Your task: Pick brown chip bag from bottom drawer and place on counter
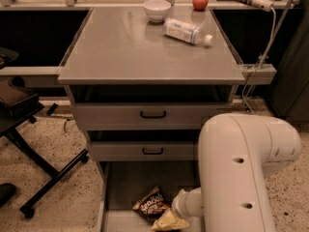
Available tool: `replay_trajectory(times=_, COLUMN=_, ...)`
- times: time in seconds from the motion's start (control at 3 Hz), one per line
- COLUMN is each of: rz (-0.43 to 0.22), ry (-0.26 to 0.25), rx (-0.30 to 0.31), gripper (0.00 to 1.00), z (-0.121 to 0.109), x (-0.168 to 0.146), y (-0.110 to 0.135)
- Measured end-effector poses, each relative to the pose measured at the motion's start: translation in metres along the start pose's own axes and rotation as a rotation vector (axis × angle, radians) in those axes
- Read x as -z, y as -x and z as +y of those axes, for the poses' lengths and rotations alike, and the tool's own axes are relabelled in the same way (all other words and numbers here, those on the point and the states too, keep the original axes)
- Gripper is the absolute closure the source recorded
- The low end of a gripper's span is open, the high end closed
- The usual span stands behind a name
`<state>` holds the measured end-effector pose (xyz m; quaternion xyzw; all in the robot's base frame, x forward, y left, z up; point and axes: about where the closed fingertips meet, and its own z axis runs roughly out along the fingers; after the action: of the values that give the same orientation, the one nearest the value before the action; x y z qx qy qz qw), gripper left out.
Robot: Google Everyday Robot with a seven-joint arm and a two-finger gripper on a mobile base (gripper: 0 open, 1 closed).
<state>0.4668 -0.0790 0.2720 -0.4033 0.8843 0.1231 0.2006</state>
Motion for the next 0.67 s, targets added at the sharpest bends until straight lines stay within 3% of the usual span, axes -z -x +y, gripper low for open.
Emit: replay_trajectory(times=0.67, rz=-0.029, ry=0.101, rx=-0.125, gripper=0.0, z=0.011, x=-0.083, y=-0.042)
